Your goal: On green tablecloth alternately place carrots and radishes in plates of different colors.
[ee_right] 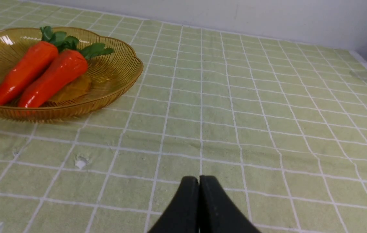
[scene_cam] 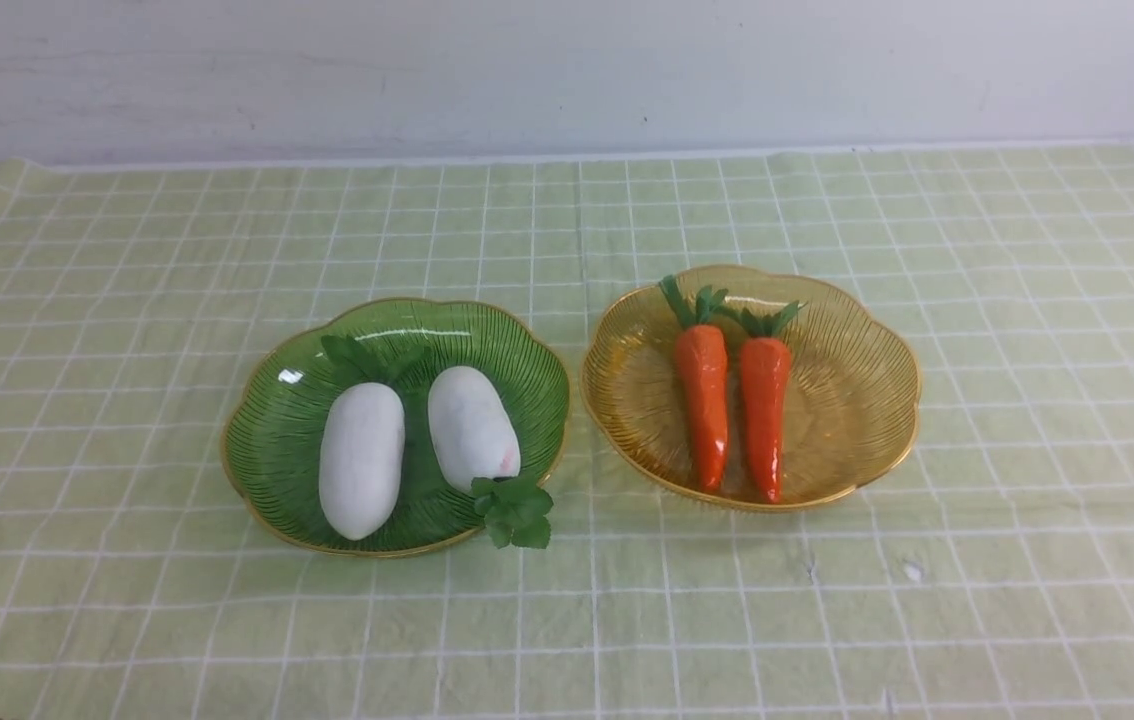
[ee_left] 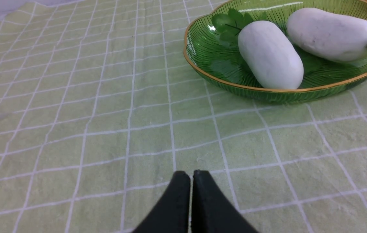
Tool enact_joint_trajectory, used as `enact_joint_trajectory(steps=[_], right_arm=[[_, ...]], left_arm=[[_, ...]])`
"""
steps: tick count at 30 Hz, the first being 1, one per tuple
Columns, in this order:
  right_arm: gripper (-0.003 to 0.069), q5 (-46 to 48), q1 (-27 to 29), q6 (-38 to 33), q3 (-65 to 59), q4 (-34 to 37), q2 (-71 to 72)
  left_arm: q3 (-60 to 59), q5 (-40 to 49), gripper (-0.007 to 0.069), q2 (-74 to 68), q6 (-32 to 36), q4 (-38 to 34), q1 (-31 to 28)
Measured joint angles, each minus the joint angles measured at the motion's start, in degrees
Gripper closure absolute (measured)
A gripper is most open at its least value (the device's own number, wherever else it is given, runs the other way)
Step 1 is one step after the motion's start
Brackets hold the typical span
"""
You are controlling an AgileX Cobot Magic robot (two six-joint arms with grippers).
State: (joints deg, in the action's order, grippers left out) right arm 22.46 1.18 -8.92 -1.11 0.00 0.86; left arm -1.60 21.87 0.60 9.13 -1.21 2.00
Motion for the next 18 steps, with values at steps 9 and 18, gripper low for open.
enact_joint_trajectory(steps=[9,18], right_arm=[[0.0673,0.0,0.0,0.0,0.0,0.0,0.0],[0.0673,0.0,0.0,0.0,0.0,0.3,0.0]], left_arm=[[0.0,0.0,0.0632,0.0,0.0,0.1,0.0],[0.0,0.0,0.0632,0.0,0.0,0.1,0.0]])
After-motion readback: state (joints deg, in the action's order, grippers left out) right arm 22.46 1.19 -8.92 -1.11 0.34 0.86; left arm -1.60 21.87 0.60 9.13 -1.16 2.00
